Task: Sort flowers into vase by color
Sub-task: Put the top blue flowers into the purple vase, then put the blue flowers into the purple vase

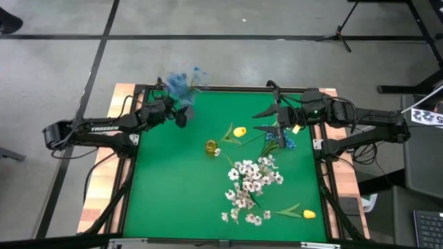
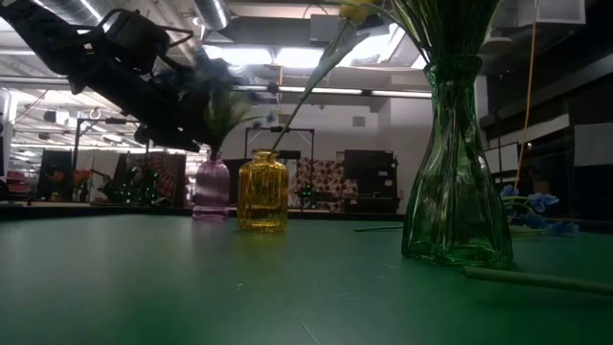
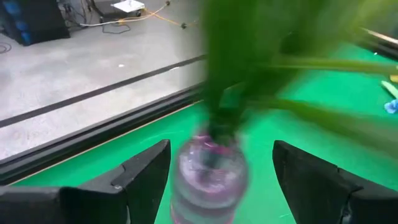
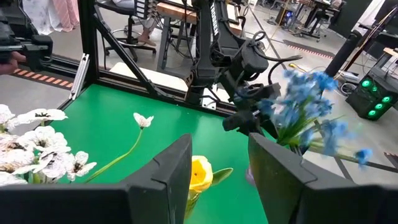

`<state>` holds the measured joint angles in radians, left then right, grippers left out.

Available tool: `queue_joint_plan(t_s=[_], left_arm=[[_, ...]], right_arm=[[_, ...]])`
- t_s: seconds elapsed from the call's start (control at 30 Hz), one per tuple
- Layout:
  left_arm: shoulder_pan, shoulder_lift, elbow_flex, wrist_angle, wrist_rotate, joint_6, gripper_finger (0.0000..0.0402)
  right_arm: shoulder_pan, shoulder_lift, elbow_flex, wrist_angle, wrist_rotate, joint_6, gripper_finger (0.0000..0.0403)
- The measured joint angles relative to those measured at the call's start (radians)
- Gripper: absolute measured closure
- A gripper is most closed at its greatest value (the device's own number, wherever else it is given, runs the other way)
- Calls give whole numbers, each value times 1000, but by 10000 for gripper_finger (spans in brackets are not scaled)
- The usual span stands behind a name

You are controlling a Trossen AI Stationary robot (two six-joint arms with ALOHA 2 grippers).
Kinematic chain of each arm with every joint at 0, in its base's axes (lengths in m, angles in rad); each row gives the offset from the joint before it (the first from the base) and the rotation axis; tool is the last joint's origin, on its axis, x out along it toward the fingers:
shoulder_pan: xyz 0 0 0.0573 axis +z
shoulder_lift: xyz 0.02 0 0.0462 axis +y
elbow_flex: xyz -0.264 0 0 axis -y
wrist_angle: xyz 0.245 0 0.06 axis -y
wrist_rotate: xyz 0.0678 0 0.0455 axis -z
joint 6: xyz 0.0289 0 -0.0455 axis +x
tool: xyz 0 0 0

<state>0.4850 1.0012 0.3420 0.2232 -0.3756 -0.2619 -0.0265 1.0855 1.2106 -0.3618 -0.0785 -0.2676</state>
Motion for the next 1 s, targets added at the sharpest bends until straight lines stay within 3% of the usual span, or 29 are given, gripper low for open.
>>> queue_joint_plan(t_s=[0.3, 0.43, 0.63, 0.8, 1.0], left_arm=[[1, -38, 1, -18, -1, -28, 125], [-13, -102, 2, -130, 7, -111, 125], [-72, -182, 2, -352, 148, -240, 125], [-156, -190, 2, -383, 275, -291, 125], [-235, -190, 2, -399, 293, -293, 125]], right_arm=[[0, 0, 0, -1, 0, 0, 244], [0, 0, 0, -11, 0, 0, 244], [0, -3, 0, -70, 9, 0, 244], [0, -3, 1, -254, 95, 0, 244], [0, -4, -31, -479, 165, -53, 244]])
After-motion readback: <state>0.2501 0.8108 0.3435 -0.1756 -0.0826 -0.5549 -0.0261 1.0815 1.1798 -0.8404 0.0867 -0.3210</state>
